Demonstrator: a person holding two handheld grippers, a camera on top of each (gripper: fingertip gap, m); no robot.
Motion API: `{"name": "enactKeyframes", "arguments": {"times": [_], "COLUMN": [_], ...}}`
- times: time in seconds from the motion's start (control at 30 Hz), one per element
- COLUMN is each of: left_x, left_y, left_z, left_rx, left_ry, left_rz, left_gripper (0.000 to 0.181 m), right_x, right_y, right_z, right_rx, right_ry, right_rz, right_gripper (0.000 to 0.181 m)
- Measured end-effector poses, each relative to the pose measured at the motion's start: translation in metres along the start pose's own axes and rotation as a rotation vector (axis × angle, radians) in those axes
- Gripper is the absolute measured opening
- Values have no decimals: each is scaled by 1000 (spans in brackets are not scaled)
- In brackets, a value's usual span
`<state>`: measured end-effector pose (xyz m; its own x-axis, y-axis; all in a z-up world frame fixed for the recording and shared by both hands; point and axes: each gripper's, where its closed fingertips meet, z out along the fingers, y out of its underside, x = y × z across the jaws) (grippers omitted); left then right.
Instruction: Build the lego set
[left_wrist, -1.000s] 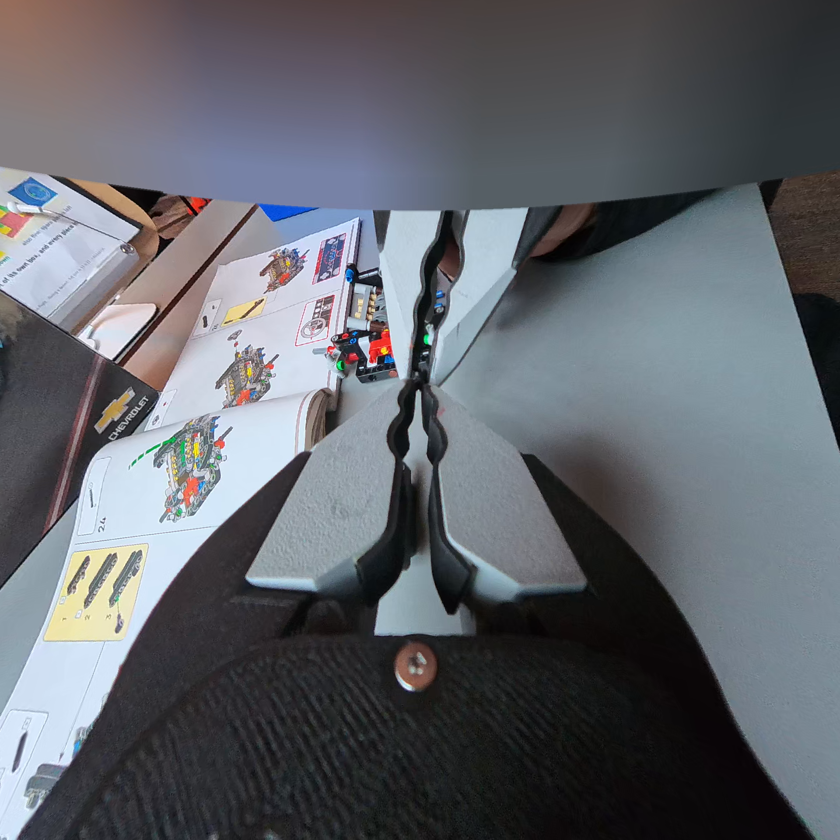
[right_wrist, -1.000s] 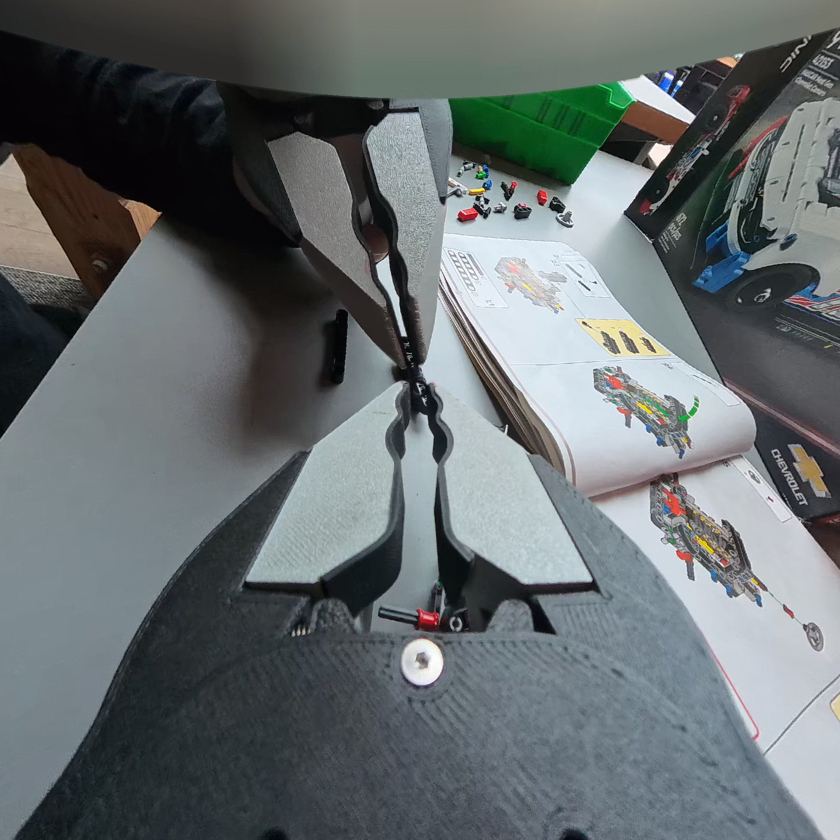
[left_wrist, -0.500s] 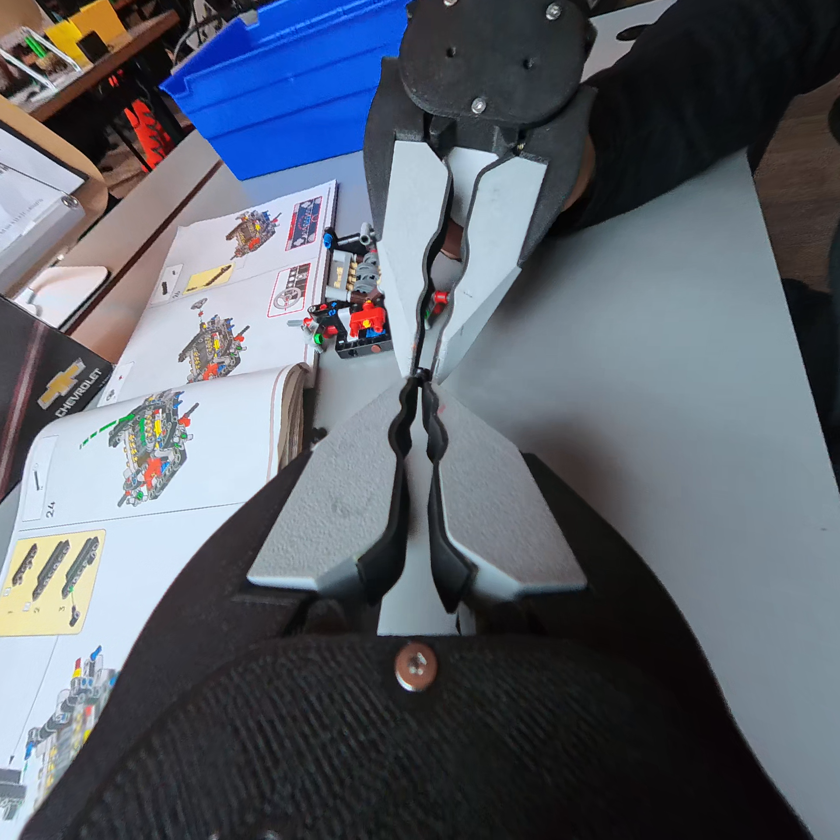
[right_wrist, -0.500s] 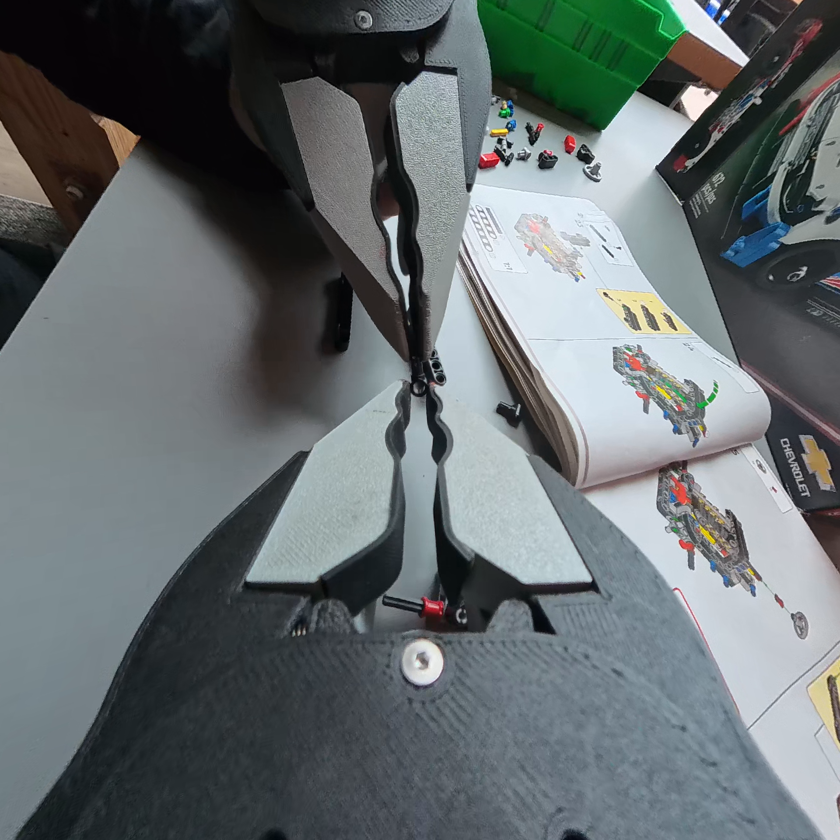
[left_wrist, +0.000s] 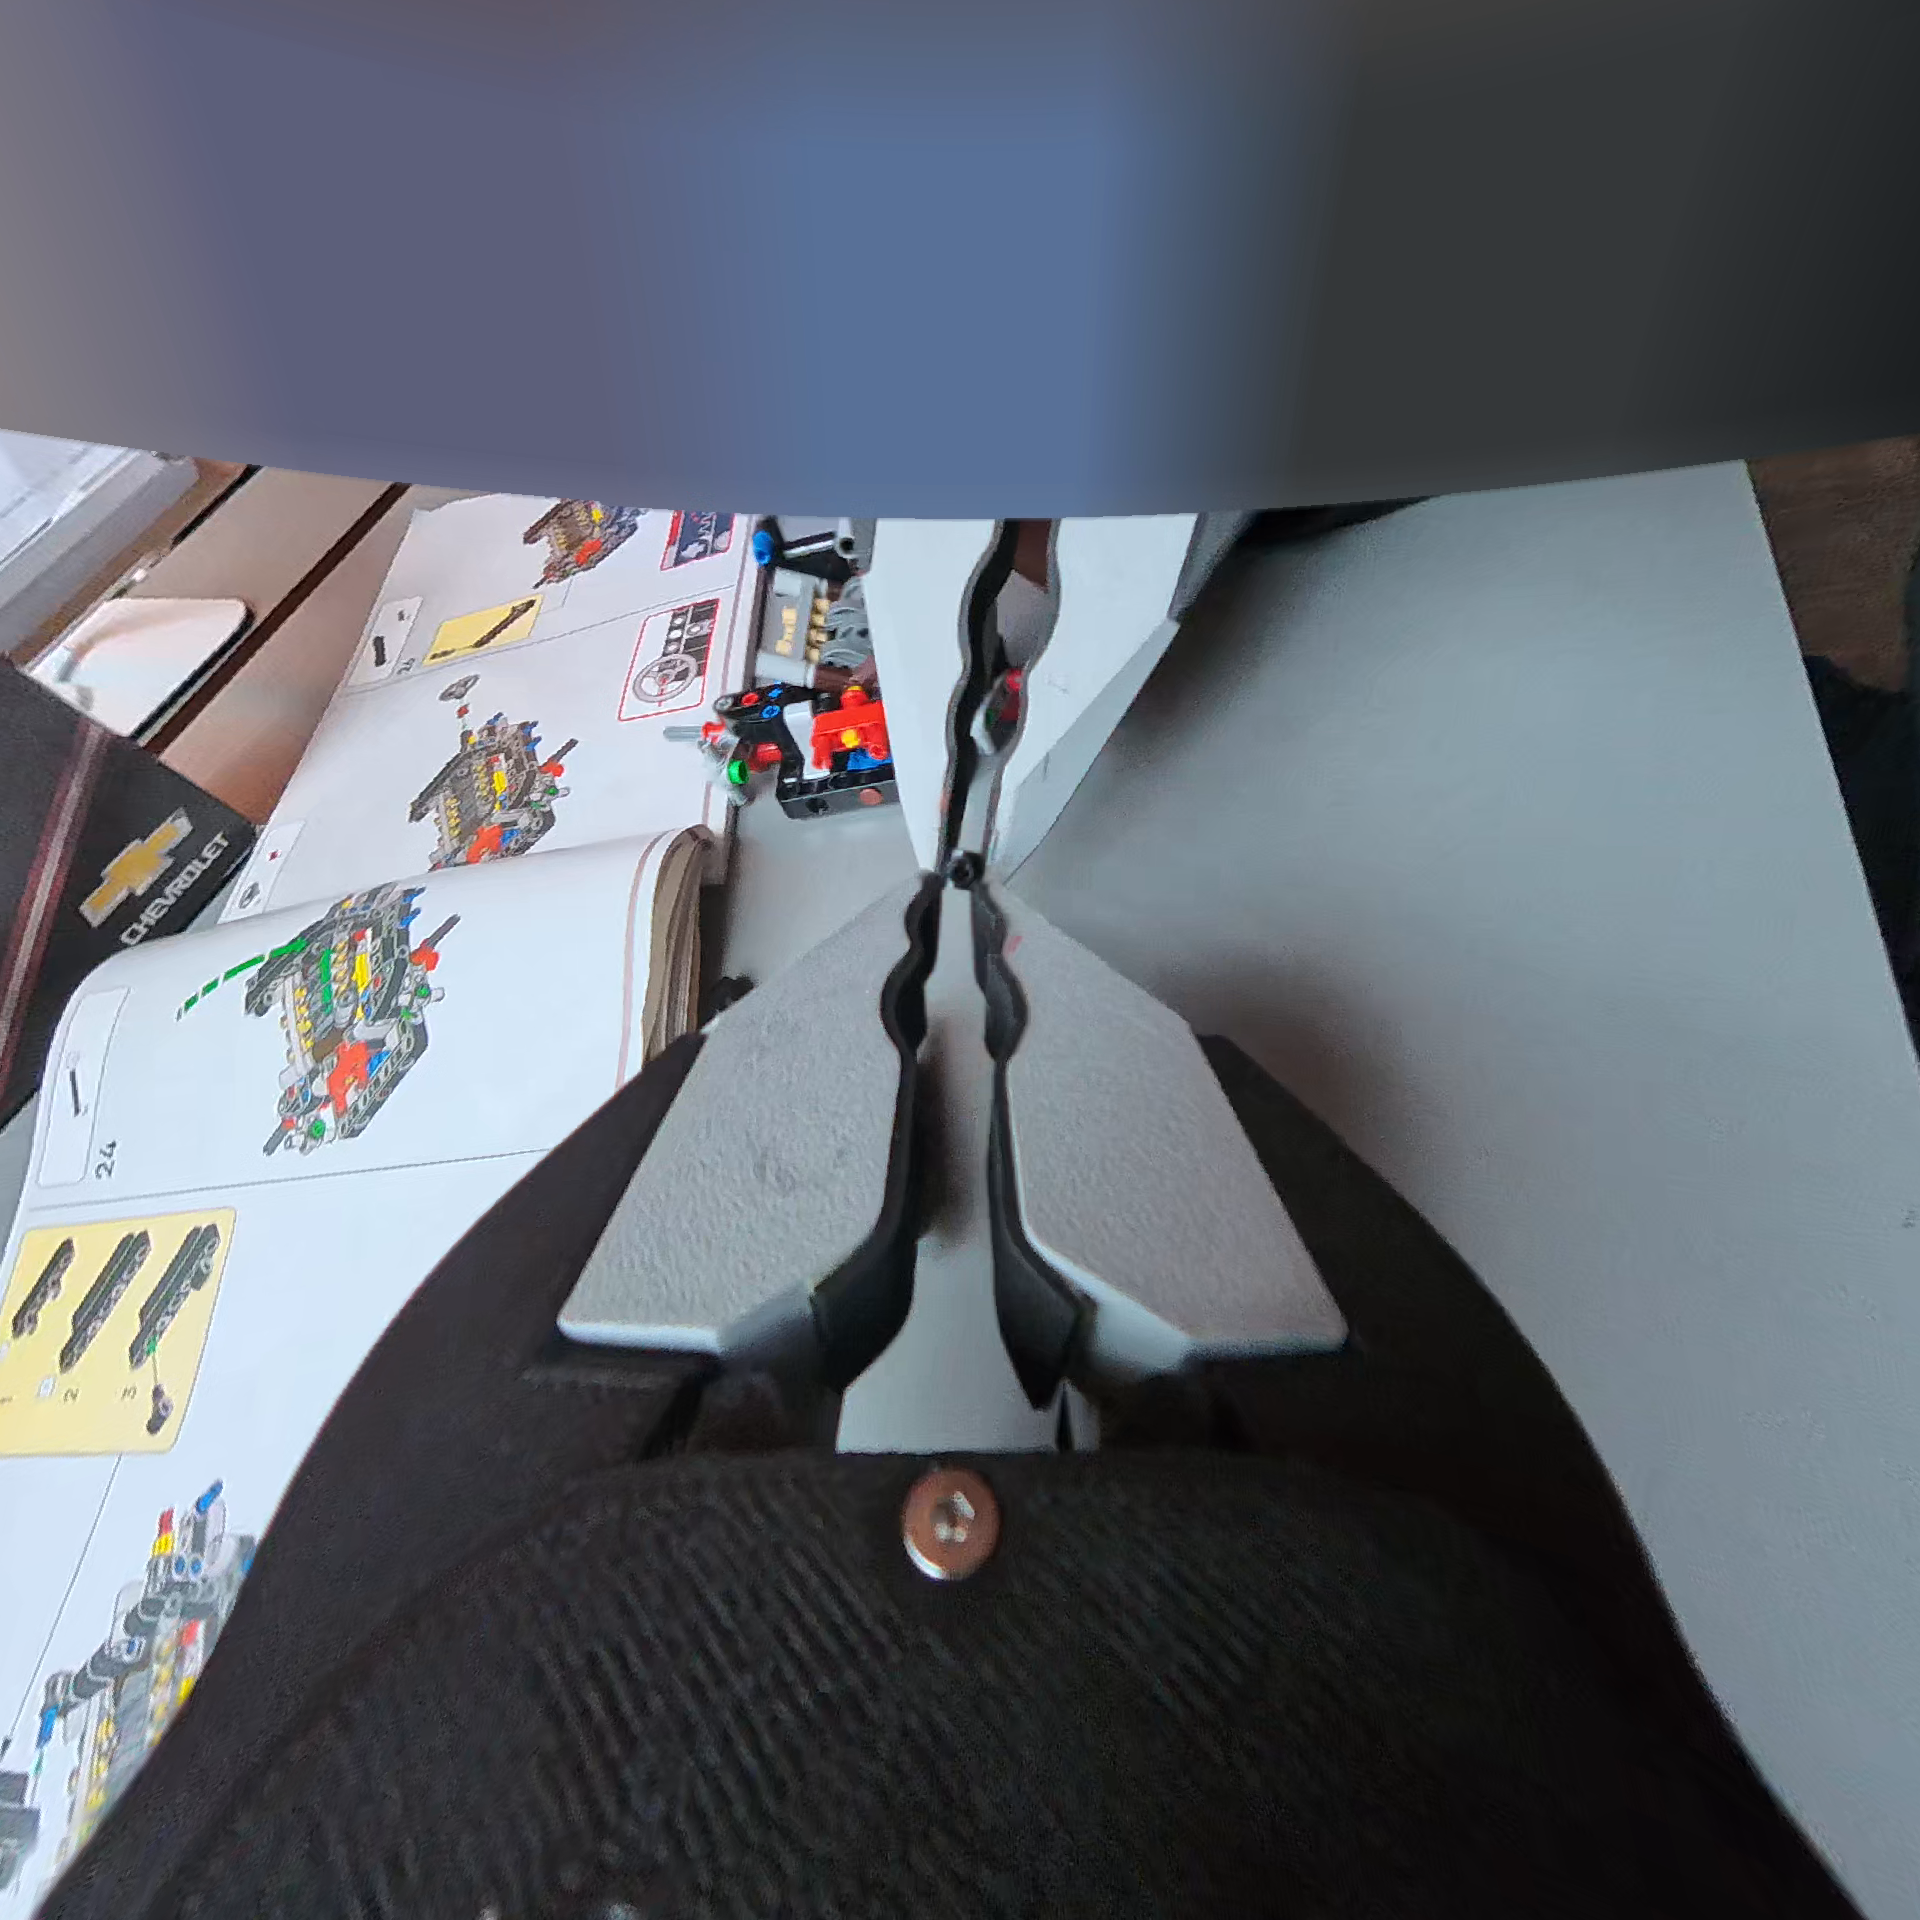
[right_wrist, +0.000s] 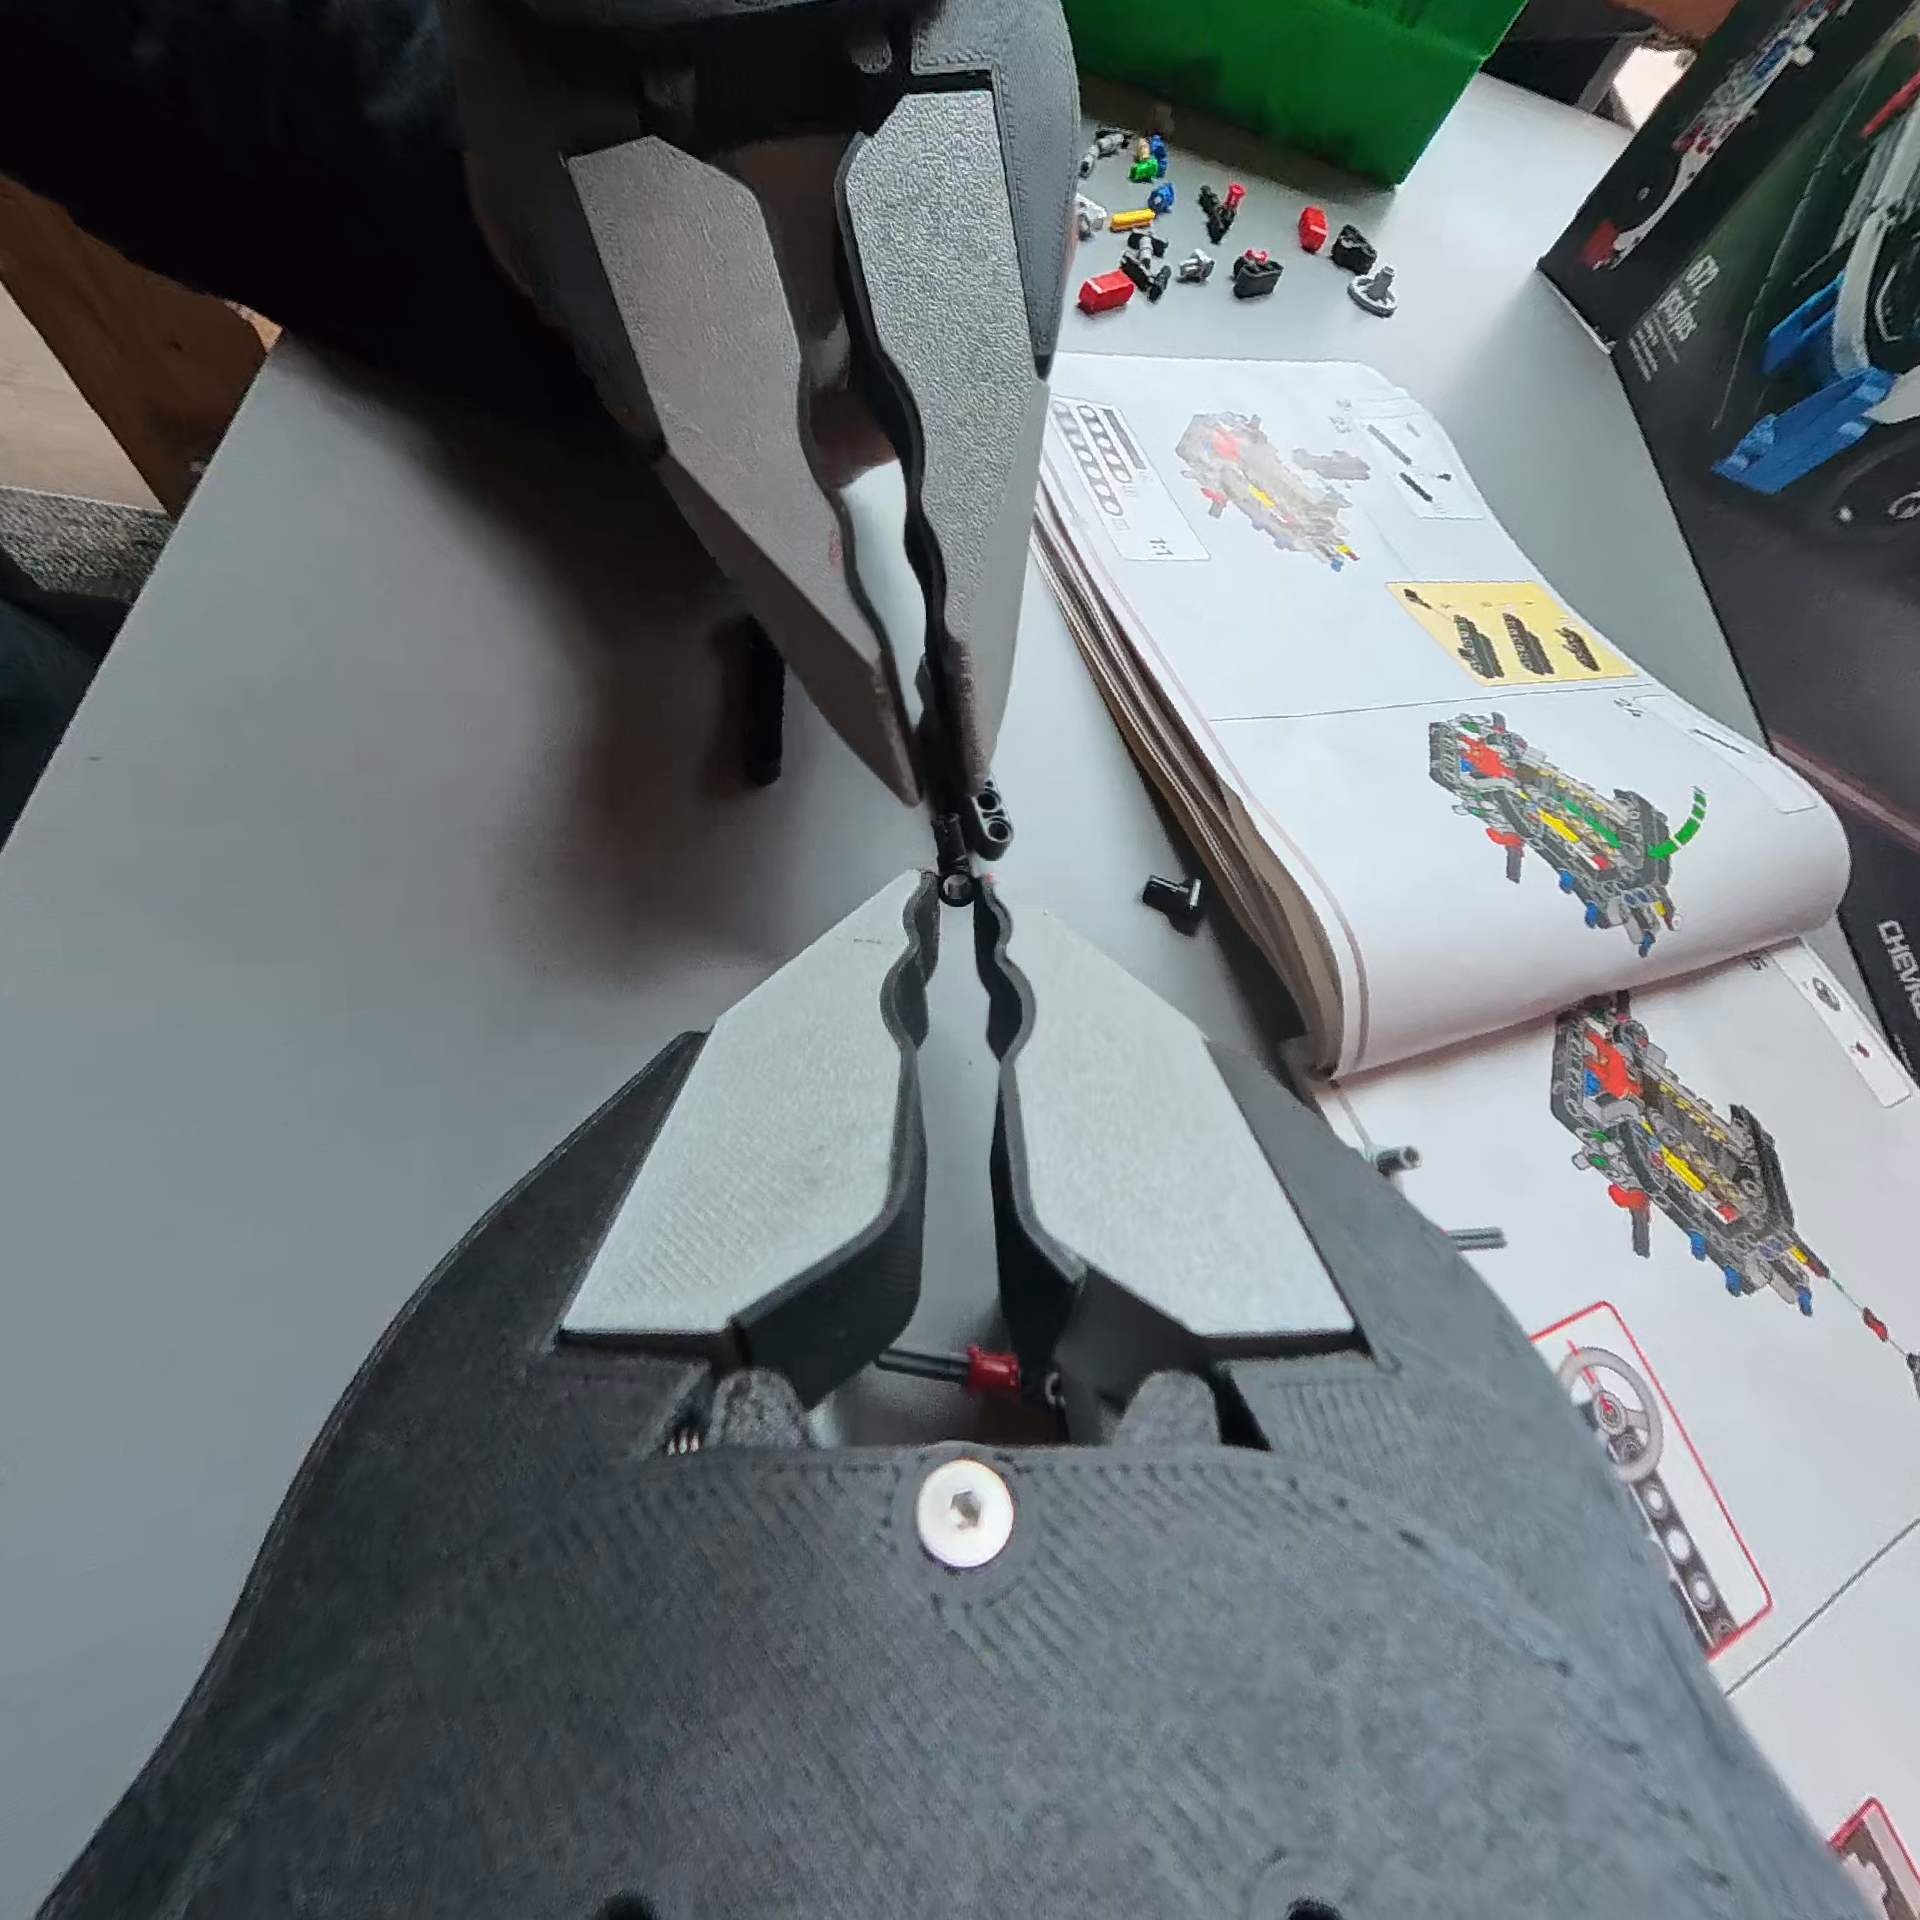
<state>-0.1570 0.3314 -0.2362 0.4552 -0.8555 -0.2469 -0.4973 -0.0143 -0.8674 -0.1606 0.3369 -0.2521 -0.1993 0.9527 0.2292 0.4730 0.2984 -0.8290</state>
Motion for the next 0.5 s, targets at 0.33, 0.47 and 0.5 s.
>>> {"name": "enactKeyframes", "arguments": {"times": [0.33, 0.47, 0.5], "left_x": [5, 7, 7], "left_y": [0, 0, 1], "left_z": [4, 5, 4], "left_rx": [-13, -19, -19], "left_ry": [14, 21, 25], "left_rz": [27, 27, 22], "left_gripper": [0, 0, 0], "right_x": [-5, -6, -6], "right_y": [2, 3, 3], "right_z": [3, 3, 3], "right_rx": [-15, -19, -19], "right_ry": [-29, -41, -41], "right_rz": [-1, 3, 1], "right_gripper": [4, 4, 4]}}
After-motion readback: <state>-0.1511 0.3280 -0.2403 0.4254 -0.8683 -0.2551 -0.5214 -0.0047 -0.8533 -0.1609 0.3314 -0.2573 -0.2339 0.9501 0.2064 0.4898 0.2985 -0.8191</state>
